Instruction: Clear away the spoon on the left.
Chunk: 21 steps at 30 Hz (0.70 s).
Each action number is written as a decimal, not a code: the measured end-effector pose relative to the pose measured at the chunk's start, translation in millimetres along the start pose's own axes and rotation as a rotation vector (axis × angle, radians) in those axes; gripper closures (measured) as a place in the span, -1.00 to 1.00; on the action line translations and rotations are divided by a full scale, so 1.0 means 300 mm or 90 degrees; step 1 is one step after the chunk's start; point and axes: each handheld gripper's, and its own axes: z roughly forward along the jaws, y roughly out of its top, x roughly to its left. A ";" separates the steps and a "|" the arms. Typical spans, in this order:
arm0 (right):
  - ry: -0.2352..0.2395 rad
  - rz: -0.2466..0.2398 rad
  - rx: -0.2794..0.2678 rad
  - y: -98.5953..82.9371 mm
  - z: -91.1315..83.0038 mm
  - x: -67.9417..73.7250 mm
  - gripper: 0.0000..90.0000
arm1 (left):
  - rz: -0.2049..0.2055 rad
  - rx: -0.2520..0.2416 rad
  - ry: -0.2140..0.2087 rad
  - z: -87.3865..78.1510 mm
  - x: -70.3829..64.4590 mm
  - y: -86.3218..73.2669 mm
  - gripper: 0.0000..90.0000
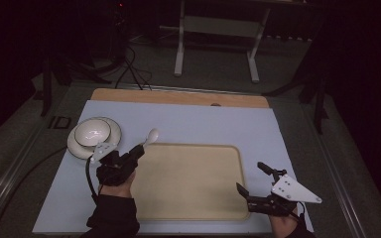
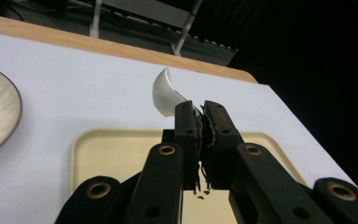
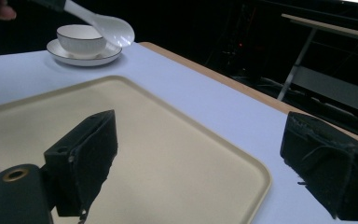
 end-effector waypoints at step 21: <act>0.016 -0.006 -0.019 0.010 -0.009 0.009 -0.77 | -0.028 0.030 0.027 0.055 -0.033 -0.175 0.91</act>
